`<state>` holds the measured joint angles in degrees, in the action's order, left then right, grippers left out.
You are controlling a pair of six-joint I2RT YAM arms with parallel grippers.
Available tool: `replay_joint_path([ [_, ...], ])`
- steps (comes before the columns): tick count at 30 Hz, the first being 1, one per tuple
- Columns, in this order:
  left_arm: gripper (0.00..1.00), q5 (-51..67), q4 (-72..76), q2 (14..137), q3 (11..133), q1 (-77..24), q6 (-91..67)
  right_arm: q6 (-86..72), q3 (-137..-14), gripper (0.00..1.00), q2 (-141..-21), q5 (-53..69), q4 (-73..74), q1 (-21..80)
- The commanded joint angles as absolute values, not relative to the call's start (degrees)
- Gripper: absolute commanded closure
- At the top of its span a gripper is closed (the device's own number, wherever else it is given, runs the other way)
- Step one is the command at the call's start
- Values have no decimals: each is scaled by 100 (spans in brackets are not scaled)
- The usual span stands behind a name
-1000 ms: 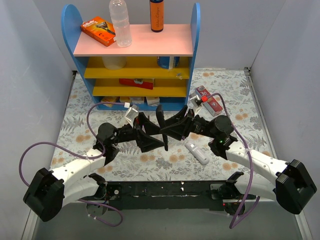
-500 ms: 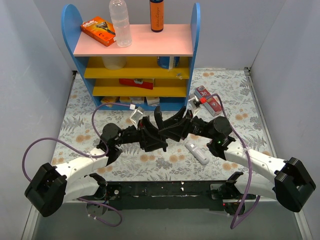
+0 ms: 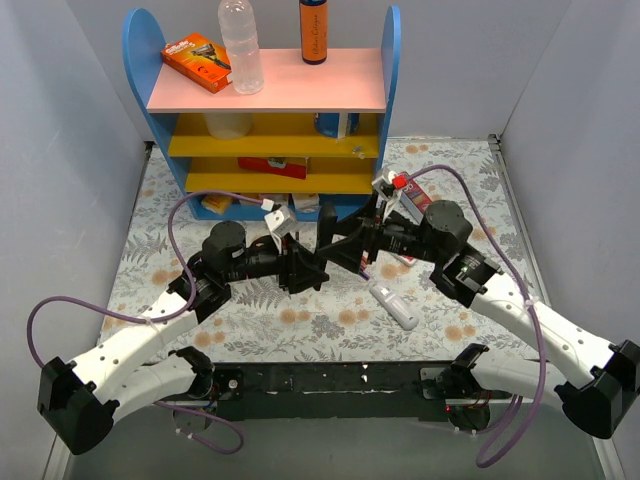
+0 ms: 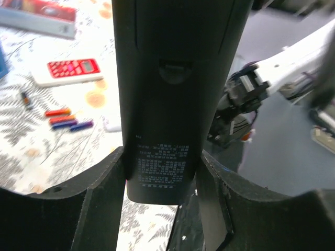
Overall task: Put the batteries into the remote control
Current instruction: Adjust the remote control.
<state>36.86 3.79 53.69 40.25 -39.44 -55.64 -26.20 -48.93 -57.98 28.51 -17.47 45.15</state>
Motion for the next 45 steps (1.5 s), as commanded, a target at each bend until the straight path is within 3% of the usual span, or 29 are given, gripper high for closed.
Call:
replay_joint_path([
  [1, 96, 2831, -1536, 5344, 4482, -3929, -4360, -1881, -6089, 16, -5792, 1866, 733, 4509],
  [7, 99, 2190, -2108, 5458, 4746, -3929, -3727, -2434, -6908, 7, -6090, 1240, 1713, 4395],
  [18, 99, 1626, -2452, 5598, 4834, -4139, -2980, -2619, -7207, 14, -7162, 2443, 2004, 3990],
  [31, 99, 721, -2610, 5740, 4878, -4553, -2733, -2399, -7313, 38, -7857, 3603, 2180, 3981],
  [34, 99, 660, -2619, 5722, 4852, -4588, -2716, -2434, -7172, 46, -7884, 3647, 2083, 3981],
  [37, 95, 633, -2628, 5704, 4843, -4614, -2707, -2522, -7102, 61, -7892, 3726, 1934, 3981],
  [39, 90, 571, -2637, 5643, 4834, -4623, -2716, -2549, -7067, 79, -7875, 3709, 1872, 3973],
  [41, 79, 475, -2619, 5573, 4816, -4623, -2751, -2593, -6979, 95, -7788, 3604, 1785, 3947],
  [43, 67, 229, -2558, 5450, 4790, -4623, -2874, -2759, -6865, 99, -7673, 3516, 1488, 3911],
  [44, 54, 133, -2523, 5397, 4755, -4623, -2952, -2847, -6708, 99, -7542, 3481, 1364, 3876],
  [45, 29, -120, -2496, 5283, 4729, -4623, -3101, -2926, -6628, 99, -7463, 3437, 1197, 3867],
])
